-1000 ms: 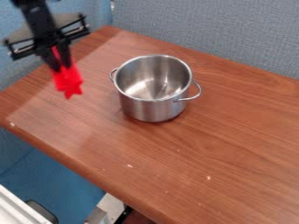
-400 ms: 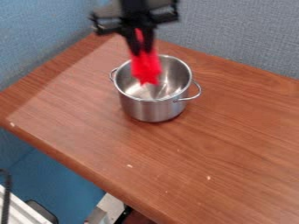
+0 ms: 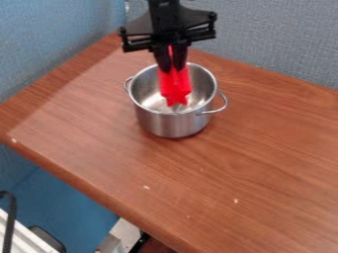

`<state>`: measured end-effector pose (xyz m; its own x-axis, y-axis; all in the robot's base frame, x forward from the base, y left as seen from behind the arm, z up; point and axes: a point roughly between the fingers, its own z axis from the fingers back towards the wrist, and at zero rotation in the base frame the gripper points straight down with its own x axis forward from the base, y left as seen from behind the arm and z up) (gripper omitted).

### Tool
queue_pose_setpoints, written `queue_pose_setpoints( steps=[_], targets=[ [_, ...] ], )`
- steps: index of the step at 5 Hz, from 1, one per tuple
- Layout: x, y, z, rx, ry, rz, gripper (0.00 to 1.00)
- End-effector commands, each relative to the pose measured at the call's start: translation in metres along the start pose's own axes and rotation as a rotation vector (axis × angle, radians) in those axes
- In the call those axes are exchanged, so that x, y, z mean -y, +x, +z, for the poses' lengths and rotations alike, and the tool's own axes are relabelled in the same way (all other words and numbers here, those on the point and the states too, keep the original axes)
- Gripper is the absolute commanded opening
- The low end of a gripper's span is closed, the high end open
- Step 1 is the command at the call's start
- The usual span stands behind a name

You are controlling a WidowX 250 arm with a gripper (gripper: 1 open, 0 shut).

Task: Put the red object in the metal pot

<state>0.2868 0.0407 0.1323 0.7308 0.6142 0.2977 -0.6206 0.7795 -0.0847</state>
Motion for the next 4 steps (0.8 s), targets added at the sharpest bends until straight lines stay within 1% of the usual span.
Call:
queue_pose_setpoints(
  steps=[1,2,3,4],
  targets=[
    [-0.010,0.008,-0.007,0.033,0.015,0.006,0.00],
    [-0.005,-0.001,-0.002,0.024,0.028,-0.005,0.00],
    [-0.001,-0.002,-0.002,0.019,0.030,0.002,0.00],
    [0.003,-0.001,0.003,0.003,0.021,0.010,1.00]
  ],
)
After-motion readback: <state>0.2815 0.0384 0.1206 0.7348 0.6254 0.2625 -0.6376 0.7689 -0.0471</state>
